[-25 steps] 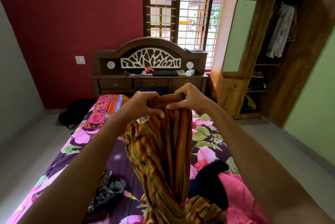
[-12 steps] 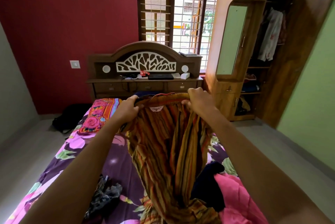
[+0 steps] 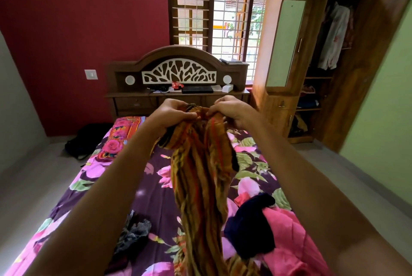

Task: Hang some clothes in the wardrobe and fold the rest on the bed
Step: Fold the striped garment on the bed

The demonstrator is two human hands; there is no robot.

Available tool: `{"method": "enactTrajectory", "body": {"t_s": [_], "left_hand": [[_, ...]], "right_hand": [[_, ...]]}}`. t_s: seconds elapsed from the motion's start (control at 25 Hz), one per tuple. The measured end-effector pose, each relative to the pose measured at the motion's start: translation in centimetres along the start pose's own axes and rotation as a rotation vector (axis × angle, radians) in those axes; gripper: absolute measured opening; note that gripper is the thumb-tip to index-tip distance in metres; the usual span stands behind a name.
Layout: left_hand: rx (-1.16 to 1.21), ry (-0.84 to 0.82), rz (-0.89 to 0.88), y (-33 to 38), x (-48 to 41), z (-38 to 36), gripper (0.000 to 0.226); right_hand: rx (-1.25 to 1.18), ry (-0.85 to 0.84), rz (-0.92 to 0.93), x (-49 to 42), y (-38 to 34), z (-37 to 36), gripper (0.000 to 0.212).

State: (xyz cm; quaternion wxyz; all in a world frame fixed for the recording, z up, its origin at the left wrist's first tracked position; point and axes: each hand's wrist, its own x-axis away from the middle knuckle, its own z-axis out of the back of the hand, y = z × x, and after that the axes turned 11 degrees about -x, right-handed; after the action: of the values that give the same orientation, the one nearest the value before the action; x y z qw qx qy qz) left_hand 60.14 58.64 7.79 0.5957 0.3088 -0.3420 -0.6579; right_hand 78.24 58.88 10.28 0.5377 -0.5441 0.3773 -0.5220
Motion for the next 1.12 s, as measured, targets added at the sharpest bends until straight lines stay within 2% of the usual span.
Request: {"method": "enactTrajectory", "body": {"t_s": [0.16,0.24,0.32,0.4,0.44,0.48,0.56,0.6,0.64,0.72,0.8,0.92,1.0,1.12], "left_hand": [[-0.190,0.074,-0.169,2.0,0.8,-1.9,0.022],[-0.110,-0.018,-0.192,1.8,1.1,-1.5,0.033],[-0.148,-0.097,-0.235,1.1,1.1,-1.1,0.041],[-0.244,-0.049,-0.256,0.0,0.4,-0.8,0.069],[-0.214,-0.013,-0.240,-0.3,0.4,-0.7,0.068],[-0.138,0.007,-0.224,-0.6,0.4,-0.6,0.060],[-0.037,-0.006,-0.204,-0.9,0.6,-0.2,0.054],[-0.022,-0.017,-0.214,-1.1,0.8,0.1,0.056],[0.006,-0.025,-0.236,-1.4,0.9,0.3,0.058],[0.092,-0.039,-0.260,-1.7,1.1,1.0,0.059],[0.140,-0.040,-0.268,-1.8,1.3,1.7,0.057],[0.089,-0.093,-0.276,-2.1,1.3,2.2,0.051],[0.003,-0.156,-0.310,-2.4,1.3,2.4,0.049],[-0.007,-0.197,-0.263,-3.9,1.2,2.0,0.063]], "right_hand": [[-0.121,0.014,0.045,-0.3,0.5,-1.8,0.040],[-0.199,0.026,0.061,-0.5,0.4,-1.7,0.047],[-0.319,-0.029,0.040,-0.3,-0.1,-1.6,0.049],[-0.347,-0.140,0.033,0.1,-0.2,-1.9,0.043],[-0.246,-0.153,0.079,0.0,0.1,-1.9,0.042],[-0.035,-0.112,0.189,-0.2,0.6,-1.8,0.043],[0.541,0.059,0.449,-0.9,1.4,-0.9,0.060],[0.739,0.066,0.509,-1.1,1.6,-0.3,0.069],[0.813,-0.032,0.512,-1.2,1.7,0.2,0.075],[0.636,-0.301,0.466,-1.4,2.3,1.3,0.074],[0.351,-0.368,0.471,-1.5,3.4,1.8,0.053],[0.123,-0.357,0.482,-1.6,4.3,1.1,0.027],[-0.110,-0.292,0.469,-2.0,4.4,0.7,0.026],[-0.496,-0.153,0.436,-2.7,4.3,1.0,0.024]]}}
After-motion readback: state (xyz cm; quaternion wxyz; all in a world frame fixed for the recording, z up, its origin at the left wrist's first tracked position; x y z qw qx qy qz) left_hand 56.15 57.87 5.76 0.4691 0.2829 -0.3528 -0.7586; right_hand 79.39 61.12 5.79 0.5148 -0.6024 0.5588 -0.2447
